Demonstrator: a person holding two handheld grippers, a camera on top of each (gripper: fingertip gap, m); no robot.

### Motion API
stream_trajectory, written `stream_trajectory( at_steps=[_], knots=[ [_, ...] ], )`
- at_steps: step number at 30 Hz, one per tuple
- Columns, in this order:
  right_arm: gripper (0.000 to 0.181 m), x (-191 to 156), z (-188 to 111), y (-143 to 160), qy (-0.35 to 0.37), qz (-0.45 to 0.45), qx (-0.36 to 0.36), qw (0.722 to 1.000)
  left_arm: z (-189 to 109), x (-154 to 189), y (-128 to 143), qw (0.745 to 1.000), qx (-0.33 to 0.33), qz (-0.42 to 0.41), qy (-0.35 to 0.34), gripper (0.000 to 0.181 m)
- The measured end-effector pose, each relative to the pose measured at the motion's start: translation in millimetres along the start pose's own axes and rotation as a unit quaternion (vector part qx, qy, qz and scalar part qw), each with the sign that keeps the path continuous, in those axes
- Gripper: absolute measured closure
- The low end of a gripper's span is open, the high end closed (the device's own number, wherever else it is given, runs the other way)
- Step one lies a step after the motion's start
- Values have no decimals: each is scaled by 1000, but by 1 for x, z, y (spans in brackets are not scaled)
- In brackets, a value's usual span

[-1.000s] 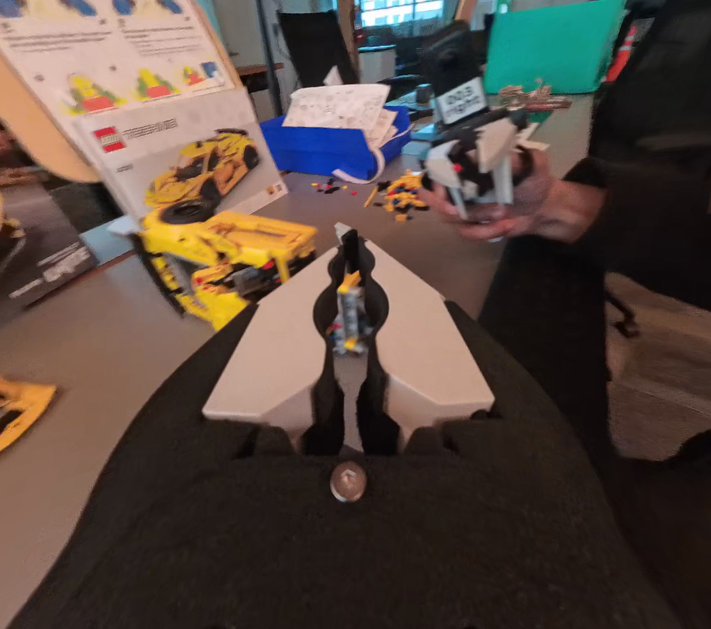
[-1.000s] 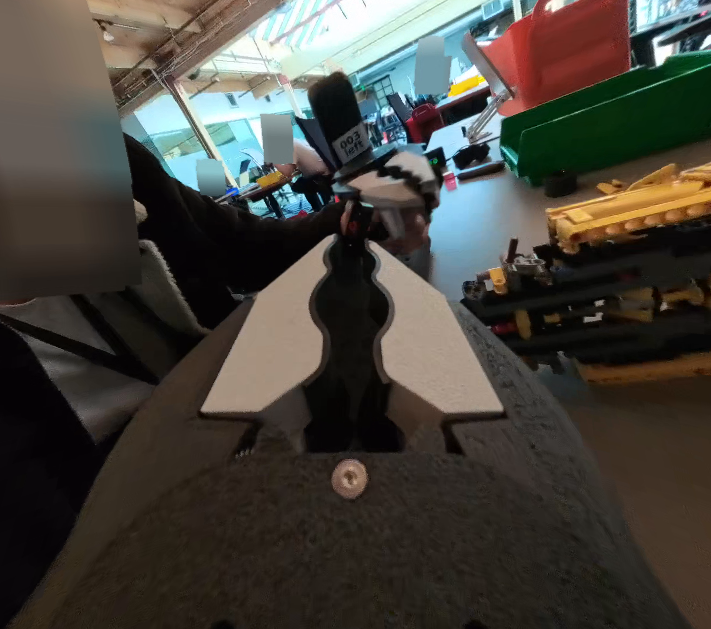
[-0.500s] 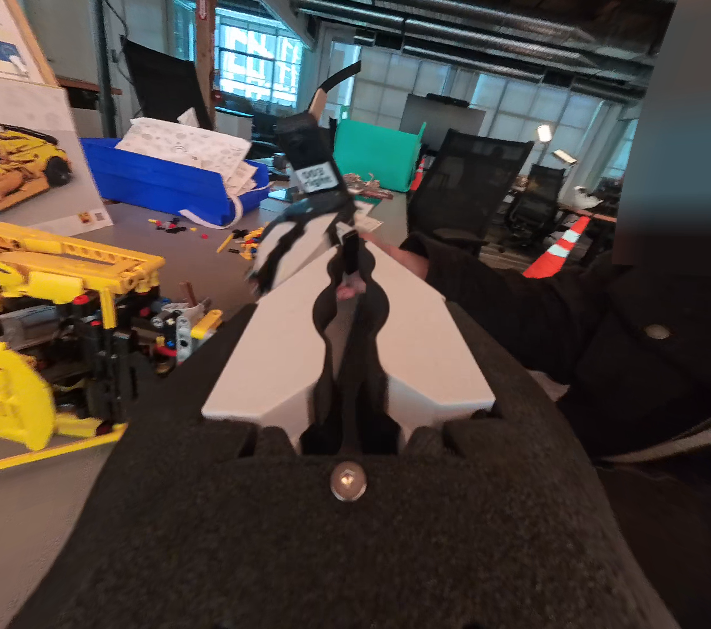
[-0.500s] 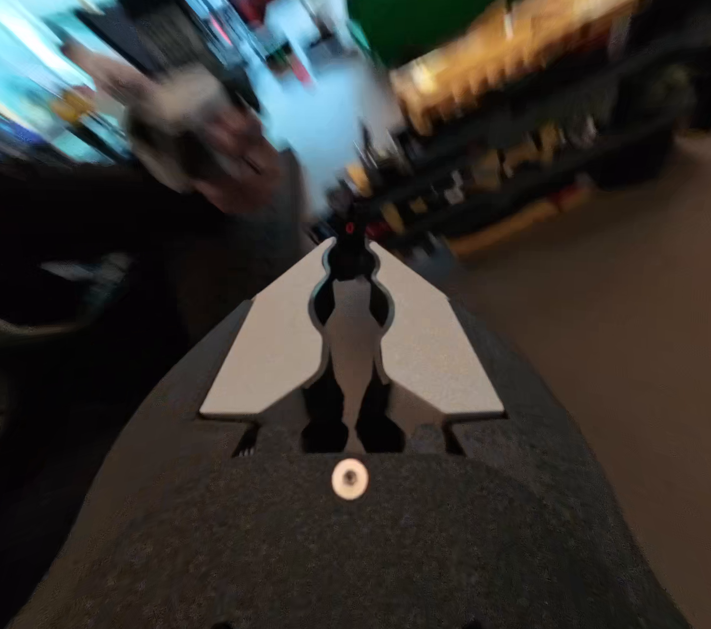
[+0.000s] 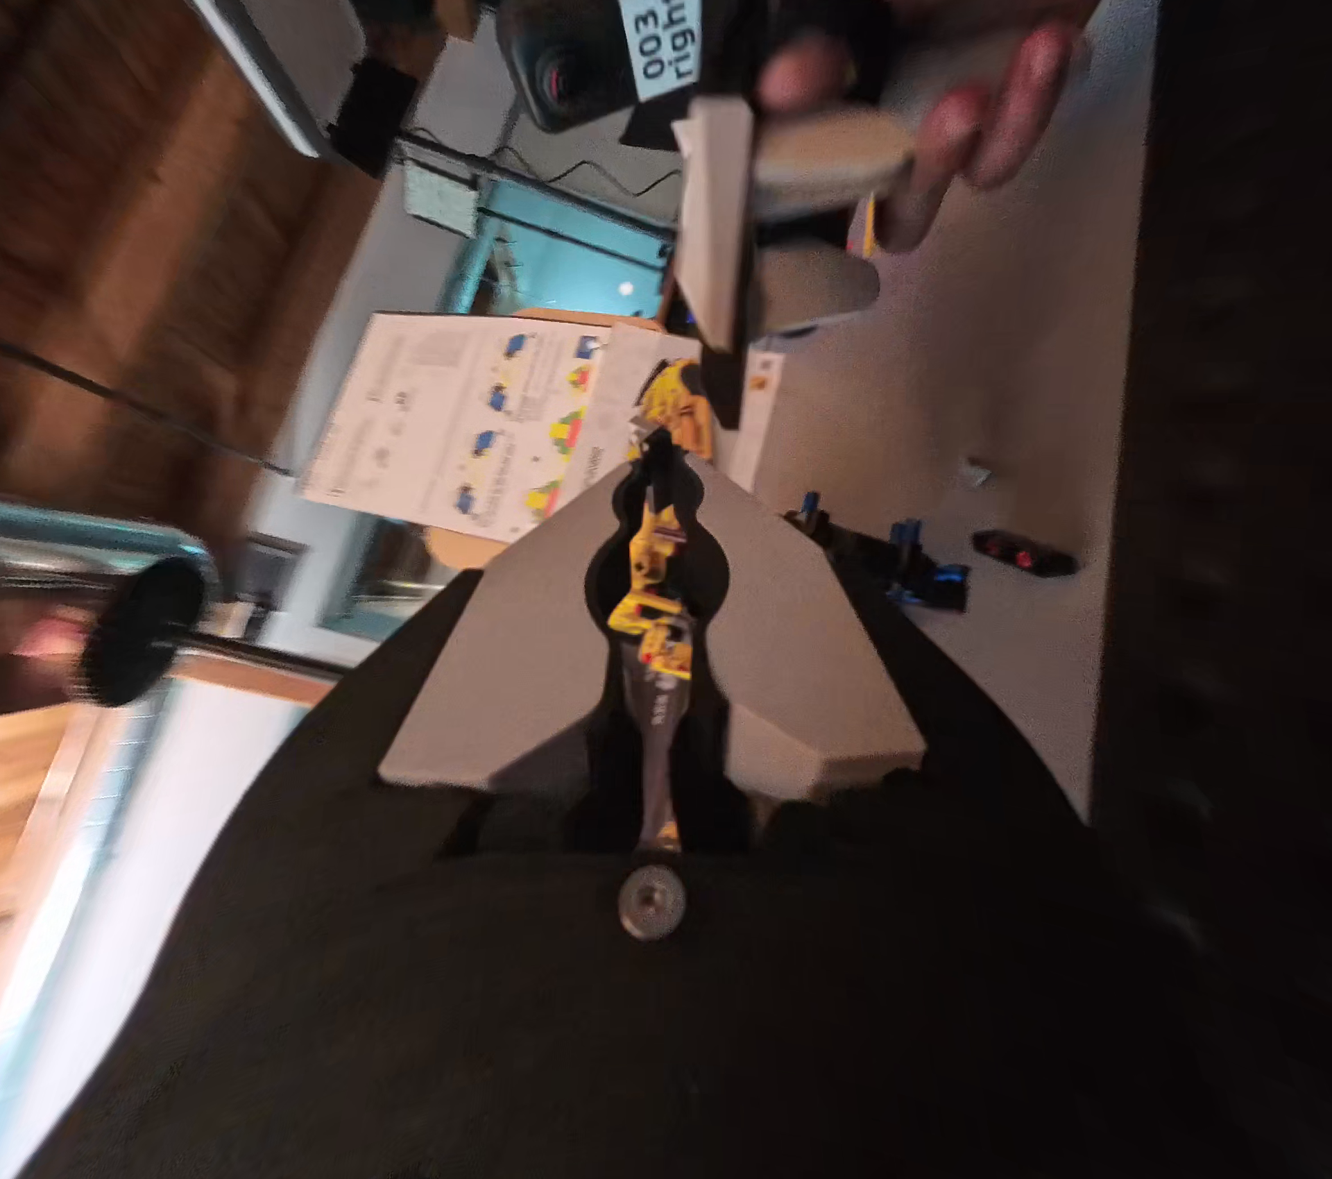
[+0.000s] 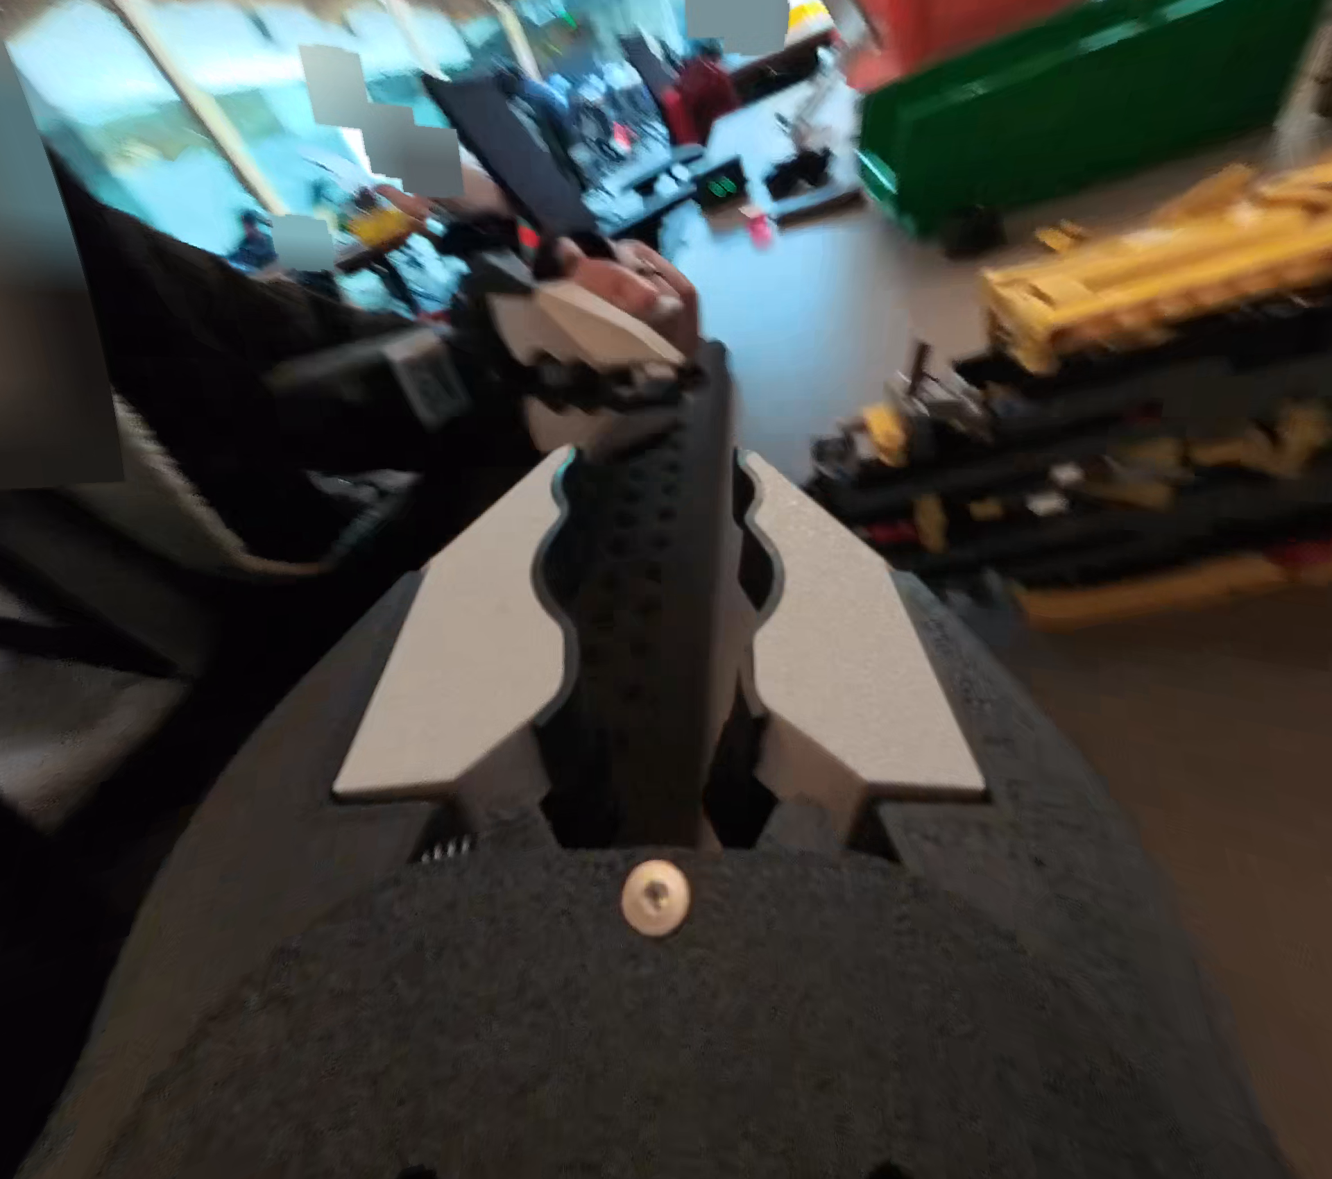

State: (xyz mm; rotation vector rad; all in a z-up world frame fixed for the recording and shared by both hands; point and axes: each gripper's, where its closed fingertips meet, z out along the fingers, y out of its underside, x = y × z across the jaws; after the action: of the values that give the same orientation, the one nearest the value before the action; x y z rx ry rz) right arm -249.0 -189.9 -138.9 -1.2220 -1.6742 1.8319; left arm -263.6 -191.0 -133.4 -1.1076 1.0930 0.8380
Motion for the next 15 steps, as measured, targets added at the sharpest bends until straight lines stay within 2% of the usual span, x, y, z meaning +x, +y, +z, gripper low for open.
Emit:
stream_trajectory(
  at_steps=[3, 6, 15],
  knots=[
    [147, -18, 5, -4, -48, 5, 10, 999, 1, 2, -2, 995, -10, 93, -36, 175],
    [152, -15, 9, 1, -45, 11, -4, 999, 3, 11, -5, 989, -13, 141, -37, 175],
    [165, -8, 8, 2, -21, -13, -7, 1000, 4, 13, -7, 989, -14, 145, -38, 175]
  ],
)
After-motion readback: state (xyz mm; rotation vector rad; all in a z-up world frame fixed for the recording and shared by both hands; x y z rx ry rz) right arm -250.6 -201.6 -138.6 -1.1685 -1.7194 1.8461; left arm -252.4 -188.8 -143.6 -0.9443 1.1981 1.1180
